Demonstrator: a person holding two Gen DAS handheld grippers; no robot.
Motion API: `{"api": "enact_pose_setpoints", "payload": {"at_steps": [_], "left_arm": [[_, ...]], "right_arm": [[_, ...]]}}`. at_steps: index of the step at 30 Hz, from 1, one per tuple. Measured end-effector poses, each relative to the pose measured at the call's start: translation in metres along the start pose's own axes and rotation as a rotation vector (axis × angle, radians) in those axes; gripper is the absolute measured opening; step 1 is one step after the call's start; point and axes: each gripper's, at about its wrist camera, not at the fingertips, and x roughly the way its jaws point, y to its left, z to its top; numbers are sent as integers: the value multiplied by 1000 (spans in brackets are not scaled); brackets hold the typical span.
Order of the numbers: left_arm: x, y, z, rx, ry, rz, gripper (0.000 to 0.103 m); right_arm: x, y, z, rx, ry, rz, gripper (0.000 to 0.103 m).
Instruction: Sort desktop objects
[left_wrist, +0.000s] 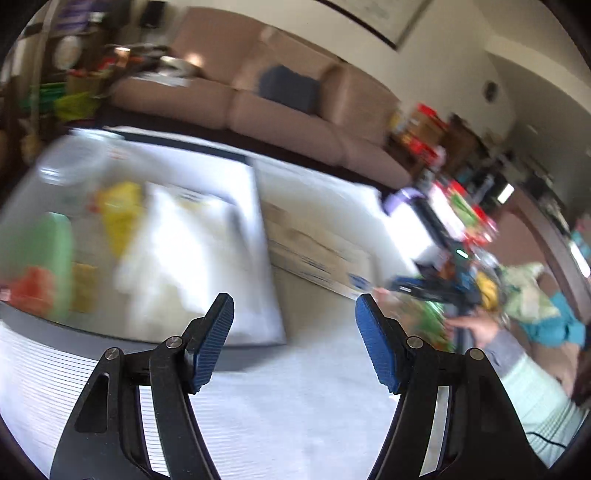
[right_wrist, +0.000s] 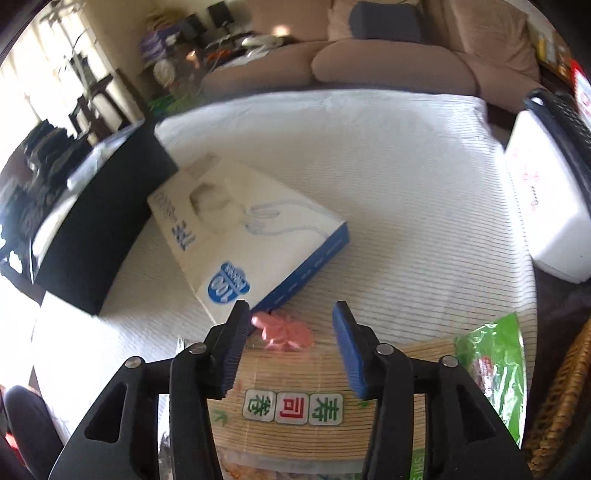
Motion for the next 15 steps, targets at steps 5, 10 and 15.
{"api": "enact_pose_setpoints", "payload": {"at_steps": [5, 10, 15], "left_arm": [[37, -40, -15, 41, 48, -60, 66], [58, -46, -32, 55, 95, -85, 66], [67, -43, -34, 34, 126, -96, 66]], "right_arm": [[21, 20, -9, -162, 75, -52, 50], [29, 17, -10, -174, 85, -63, 28], [17, -20, -13, 92, 37, 47, 7]]}}
